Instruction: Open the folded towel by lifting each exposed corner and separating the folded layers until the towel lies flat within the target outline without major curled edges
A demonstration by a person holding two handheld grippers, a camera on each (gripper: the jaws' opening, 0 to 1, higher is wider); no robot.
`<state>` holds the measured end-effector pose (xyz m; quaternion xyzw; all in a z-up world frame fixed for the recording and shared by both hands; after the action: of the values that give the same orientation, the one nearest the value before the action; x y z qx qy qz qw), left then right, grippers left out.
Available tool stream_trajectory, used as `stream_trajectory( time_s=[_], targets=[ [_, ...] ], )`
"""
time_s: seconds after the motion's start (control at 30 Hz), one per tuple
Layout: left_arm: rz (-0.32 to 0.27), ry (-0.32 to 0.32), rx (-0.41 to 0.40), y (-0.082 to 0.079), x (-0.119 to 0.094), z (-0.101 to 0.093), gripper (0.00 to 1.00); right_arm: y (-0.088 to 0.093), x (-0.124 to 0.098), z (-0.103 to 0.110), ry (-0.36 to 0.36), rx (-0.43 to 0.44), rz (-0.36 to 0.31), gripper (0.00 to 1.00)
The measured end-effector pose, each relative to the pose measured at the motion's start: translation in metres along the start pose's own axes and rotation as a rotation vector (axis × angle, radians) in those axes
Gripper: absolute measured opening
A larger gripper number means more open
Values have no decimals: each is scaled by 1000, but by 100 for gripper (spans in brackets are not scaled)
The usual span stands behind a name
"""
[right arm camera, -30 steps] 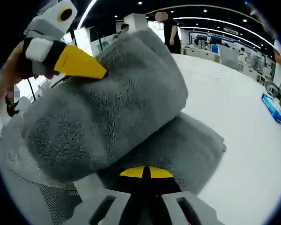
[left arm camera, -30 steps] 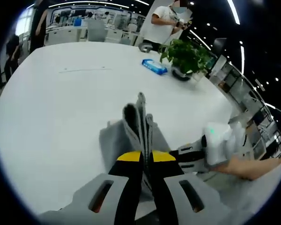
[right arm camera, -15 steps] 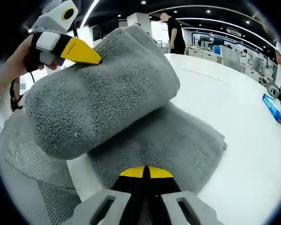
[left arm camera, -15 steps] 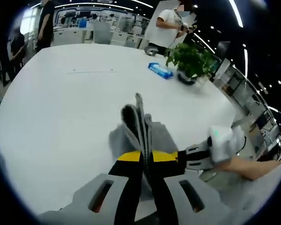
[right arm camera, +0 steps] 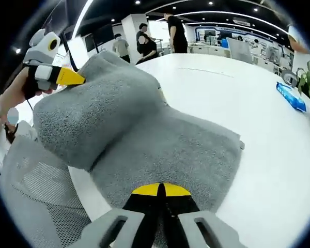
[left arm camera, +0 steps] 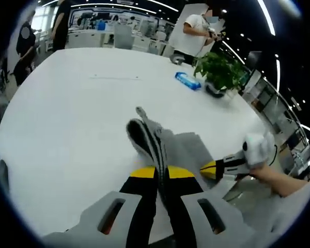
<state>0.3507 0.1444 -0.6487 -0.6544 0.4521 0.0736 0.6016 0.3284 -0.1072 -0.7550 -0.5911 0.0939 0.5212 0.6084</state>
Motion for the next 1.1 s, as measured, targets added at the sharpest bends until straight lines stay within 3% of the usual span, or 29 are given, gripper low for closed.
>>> stream_trajectory(
  time_s=[0.37, 0.67, 0.93, 1.1],
  targets=[
    [13, -23, -3, 12, 1, 3, 5, 5, -18, -27, 85, 51, -5, 0],
    [41, -39, 5, 24, 4, 14, 5, 6, -18, -28, 113, 35, -9, 0],
    [115, -97, 24, 46, 14, 30, 5, 7, -18, -28, 112, 46, -19, 0],
    [154, -95, 38, 59, 22, 42, 5, 7, -18, -29, 114, 45, -22, 0]
  ],
)
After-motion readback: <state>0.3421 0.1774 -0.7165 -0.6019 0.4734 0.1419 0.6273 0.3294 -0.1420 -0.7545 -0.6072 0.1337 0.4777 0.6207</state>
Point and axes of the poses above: the point that each gripper's makers call its tool centre point, and the gripper's own axes: x roughly forward along the fingers, z roughly to its left, y roughly out of its underside, the point moved 8 cm from there along -x, roughly backward along the fingers, and after that the axes turned 7 degrees about x, right-handed, at the moved point
